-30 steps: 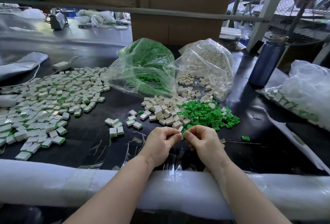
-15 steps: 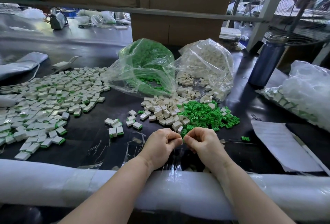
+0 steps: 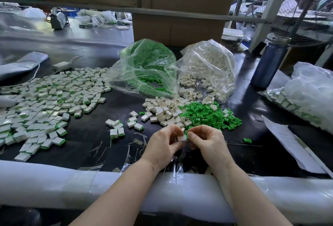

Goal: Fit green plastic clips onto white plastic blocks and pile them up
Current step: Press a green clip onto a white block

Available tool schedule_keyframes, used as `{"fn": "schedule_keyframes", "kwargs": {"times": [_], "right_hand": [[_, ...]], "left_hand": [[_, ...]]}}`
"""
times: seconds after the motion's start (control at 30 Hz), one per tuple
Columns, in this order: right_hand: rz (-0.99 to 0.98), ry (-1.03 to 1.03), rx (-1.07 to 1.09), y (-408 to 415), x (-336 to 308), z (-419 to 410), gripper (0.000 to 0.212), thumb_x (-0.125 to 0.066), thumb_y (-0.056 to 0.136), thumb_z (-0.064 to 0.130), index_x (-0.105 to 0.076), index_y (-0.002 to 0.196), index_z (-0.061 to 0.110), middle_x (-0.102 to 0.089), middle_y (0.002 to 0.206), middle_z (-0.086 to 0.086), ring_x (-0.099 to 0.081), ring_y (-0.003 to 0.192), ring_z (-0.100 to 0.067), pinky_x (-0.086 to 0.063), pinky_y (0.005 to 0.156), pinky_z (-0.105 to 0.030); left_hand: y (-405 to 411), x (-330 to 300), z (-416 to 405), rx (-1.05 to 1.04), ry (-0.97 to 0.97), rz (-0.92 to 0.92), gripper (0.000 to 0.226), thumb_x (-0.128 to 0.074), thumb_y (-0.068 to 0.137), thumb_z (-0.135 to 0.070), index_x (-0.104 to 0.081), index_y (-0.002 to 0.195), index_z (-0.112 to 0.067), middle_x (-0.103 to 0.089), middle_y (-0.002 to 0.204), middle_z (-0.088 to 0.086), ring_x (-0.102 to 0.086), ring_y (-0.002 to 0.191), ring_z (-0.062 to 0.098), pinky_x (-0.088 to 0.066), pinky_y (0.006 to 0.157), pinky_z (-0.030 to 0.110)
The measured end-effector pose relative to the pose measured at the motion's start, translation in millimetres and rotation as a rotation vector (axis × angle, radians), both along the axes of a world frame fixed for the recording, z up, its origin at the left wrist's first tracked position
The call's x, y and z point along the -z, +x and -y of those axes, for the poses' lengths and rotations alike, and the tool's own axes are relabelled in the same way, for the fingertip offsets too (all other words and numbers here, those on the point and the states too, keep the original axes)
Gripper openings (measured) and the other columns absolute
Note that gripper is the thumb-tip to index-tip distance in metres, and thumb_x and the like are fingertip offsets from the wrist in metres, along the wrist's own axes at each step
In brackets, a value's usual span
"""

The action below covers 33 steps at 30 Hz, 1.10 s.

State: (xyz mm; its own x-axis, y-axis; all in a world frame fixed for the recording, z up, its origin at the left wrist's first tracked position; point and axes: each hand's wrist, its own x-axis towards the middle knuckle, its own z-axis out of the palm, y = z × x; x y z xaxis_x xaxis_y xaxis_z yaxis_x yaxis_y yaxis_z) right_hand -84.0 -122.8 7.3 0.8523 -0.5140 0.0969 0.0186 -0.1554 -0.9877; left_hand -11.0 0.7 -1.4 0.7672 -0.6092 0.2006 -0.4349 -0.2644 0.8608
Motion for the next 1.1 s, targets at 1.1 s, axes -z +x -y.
{"fn": "schedule_keyframes", "kwargs": {"times": [1.1], "right_hand": [[-0.145, -0.331, -0.070, 0.3, 1.5, 0.1, 0.027, -0.067, 0.082, 0.006, -0.059, 0.061, 0.021, -0.053, 0.053, 0.009, -0.047, 0.050, -0.003, -0.044, 0.055, -0.020]], "left_hand": [[2.4, -1.6, -1.2, 0.010, 0.138, 0.123, 0.015, -0.063, 0.087, -0.017, -0.073, 0.096, -0.009, -0.056, 0.080, -0.004, -0.057, 0.085, 0.019, -0.044, 0.081, 0.028]]}}
